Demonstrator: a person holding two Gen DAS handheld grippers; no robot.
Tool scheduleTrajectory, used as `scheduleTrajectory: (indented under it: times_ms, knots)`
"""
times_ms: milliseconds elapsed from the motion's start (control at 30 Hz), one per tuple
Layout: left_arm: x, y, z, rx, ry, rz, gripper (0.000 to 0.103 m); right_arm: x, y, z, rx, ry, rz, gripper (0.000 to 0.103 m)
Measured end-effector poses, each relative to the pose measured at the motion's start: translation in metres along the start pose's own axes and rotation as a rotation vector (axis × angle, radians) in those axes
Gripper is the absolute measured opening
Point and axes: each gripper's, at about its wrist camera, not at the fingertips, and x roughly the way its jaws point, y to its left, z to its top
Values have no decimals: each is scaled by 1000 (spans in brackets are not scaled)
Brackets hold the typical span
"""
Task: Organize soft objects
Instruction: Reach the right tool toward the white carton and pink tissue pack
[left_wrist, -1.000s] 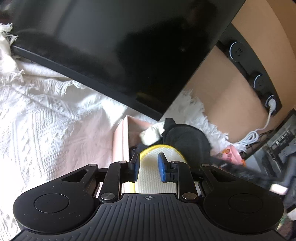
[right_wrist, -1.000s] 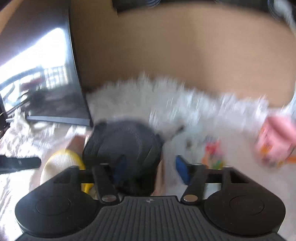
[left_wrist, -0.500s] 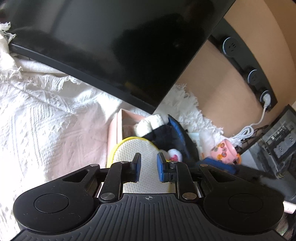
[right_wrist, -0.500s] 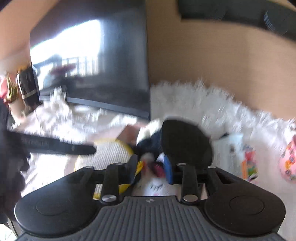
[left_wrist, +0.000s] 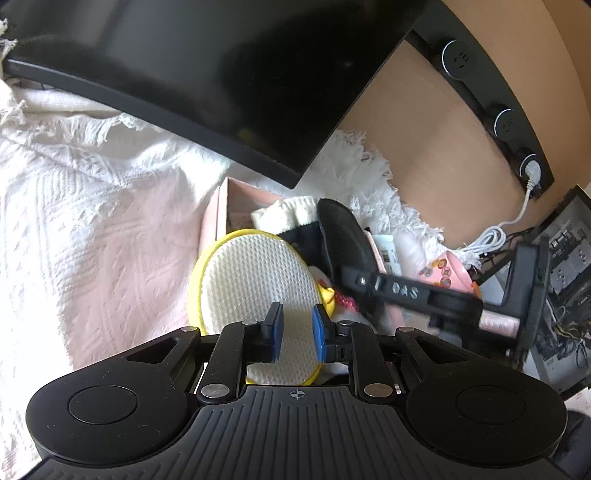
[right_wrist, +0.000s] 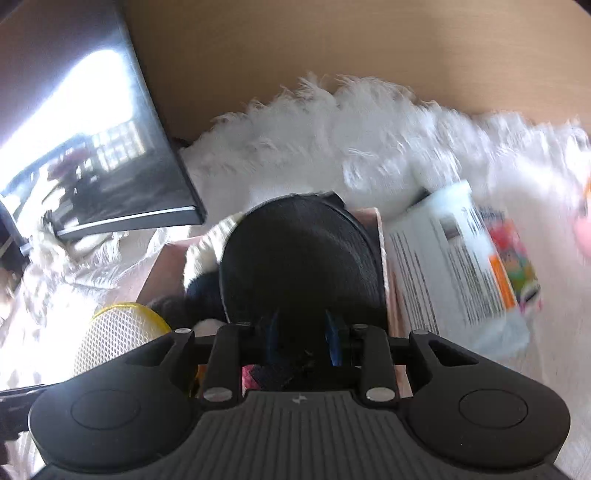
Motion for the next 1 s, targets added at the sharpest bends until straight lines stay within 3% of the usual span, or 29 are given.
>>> scheduleTrajectory:
  times_ms: [167,300,400,500,633,700,833,933,1000]
  knots:
    - [21,-6,3,-12,34,-18,18,-14,-13,-3,26,22,15,27]
    - [36,-13,1,7,56,-8,12,-69,-17,-10,-78,-128,43,34]
    - [44,-19,-1,6,75,-3,10,-91,-37,-14,-98,-177,-21,34]
    - [36,-33,-5,45,50,-11,13,-85,-70,-9,-100,-152,-107,34]
    - [8,-54,-15,93,6,2,15,-50,-103,6,-105,-85,-95,37]
    - [-7,-64,-24,124,-11,29,15,-31,-111,16,-118,-69,-98,53]
    - [-22,-77,-54,148,0,83,15,2,-126,27,-72,-37,-42,59]
    - [-23,-83,-82,160,33,128,15,10,-130,25,-3,1,53,55]
    - [-19,-83,-99,152,76,136,15,5,-124,20,-8,17,106,34]
